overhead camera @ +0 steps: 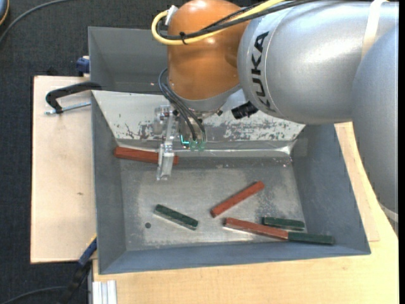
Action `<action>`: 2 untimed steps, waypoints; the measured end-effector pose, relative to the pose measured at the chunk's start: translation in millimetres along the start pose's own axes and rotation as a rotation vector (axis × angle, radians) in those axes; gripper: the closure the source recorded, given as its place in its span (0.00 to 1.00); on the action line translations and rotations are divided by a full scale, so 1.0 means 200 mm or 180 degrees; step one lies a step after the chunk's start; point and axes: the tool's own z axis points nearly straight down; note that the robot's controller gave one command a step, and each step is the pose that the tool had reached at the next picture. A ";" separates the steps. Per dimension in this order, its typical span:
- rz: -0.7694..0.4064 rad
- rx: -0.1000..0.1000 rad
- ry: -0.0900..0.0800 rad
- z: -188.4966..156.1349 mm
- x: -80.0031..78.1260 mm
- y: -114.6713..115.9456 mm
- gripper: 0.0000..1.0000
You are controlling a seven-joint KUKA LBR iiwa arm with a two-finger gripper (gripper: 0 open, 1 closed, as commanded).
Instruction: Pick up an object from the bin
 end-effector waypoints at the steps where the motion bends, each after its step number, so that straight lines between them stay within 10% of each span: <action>1: -0.0168 0.0004 0.0004 0.73 0.25 -0.07 0.00; 2: -0.0706 0.0009 -0.0012 0.80 0.36 -0.42 0.00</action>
Offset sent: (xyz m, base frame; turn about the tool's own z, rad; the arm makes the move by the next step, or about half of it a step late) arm -0.0479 -0.0145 -0.1422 -0.0522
